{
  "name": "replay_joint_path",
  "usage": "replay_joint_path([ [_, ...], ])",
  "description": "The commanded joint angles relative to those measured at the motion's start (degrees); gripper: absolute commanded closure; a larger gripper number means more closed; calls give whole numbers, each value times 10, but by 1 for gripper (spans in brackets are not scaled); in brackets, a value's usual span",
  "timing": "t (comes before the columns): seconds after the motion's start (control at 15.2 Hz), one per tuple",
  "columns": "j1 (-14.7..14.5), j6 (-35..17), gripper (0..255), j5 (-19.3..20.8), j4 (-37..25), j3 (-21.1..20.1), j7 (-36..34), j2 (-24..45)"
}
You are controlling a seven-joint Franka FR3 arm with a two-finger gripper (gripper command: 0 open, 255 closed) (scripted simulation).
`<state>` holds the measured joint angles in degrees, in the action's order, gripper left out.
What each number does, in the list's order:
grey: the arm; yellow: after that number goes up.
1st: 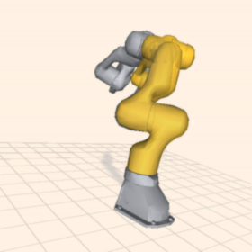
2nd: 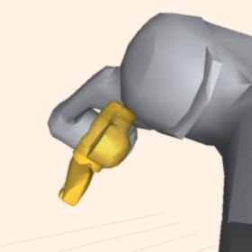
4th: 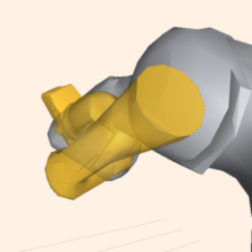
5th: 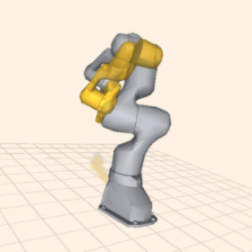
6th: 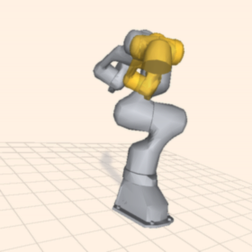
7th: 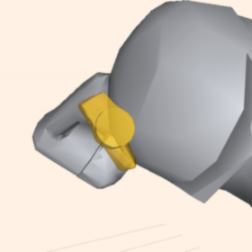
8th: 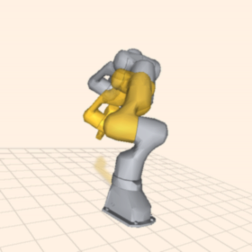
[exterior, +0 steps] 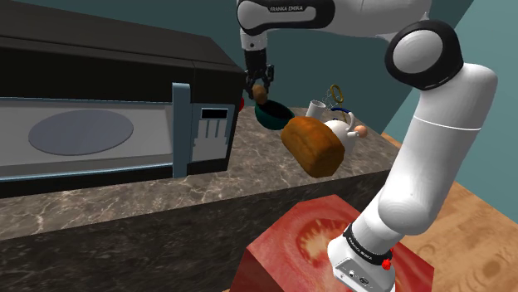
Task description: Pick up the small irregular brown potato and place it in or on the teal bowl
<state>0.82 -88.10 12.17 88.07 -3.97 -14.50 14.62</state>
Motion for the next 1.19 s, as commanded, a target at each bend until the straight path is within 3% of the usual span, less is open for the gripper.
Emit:
replay_joint_path([
  [0.0, 12, -1, 255, 3, -10, 8, 21, 7],
  [0.73, 95, -5, 255, 17, -104, 58, 154, 74],
  [1.12, 96, -49, 255, 18, -58, 58, 144, 74],
])
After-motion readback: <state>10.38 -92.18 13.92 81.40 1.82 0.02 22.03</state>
